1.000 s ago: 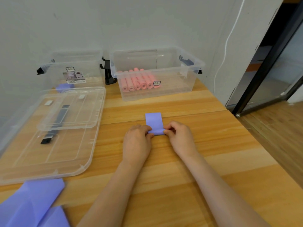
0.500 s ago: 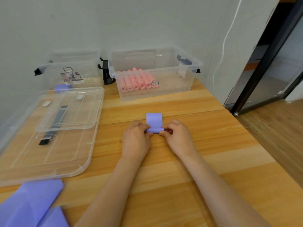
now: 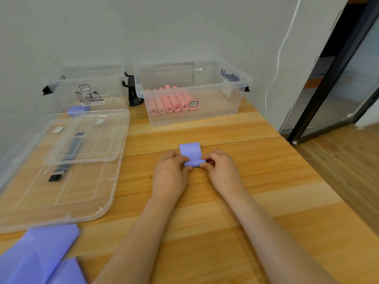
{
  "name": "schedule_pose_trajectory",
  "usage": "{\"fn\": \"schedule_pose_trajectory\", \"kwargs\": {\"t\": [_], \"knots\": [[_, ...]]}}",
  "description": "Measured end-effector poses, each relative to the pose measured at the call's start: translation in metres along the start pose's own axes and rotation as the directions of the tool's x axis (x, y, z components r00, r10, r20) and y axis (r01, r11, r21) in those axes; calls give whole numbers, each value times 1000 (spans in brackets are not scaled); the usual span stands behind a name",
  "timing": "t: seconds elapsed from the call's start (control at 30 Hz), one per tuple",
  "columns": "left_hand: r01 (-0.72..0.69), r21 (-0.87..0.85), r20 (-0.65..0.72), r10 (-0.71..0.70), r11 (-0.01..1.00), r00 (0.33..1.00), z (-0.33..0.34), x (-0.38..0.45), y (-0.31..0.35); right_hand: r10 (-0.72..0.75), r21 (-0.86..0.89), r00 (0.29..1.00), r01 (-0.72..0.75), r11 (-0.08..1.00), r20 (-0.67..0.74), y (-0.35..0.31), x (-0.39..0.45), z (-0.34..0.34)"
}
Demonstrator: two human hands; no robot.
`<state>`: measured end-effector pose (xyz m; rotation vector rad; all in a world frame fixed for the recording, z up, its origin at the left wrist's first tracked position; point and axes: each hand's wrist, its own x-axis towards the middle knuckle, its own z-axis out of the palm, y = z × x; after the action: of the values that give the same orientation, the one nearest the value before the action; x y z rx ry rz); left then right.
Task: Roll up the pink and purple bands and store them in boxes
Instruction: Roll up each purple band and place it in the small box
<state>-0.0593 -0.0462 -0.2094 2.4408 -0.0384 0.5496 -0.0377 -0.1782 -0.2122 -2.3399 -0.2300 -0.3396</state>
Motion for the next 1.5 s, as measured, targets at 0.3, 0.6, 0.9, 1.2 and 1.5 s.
{"fn": "schedule_pose_trajectory", "kwargs": {"t": [0.3,0.6,0.9,1.2,1.5], "knots": [[58,-67,13,-57,996,998,-1,1,1,21,41,999,-22,999,24,-2,-2,-2],[11,-31,34,-10,999,999,-1,2,2,-43,-11,999,43,999,-2,-2,-2,-2],[20,-39,61,-18,999,998,0,1,0,2,58,1000,-1,998,-21,-1,-1,-3],[11,26,85,-13,1000,996,0,2,1,3,80,999,-7,997,48,0,-1,-4],[52,-51,47,-49,997,998,1,1,2,-28,-24,999,29,999,44,1,1,-1]]}}
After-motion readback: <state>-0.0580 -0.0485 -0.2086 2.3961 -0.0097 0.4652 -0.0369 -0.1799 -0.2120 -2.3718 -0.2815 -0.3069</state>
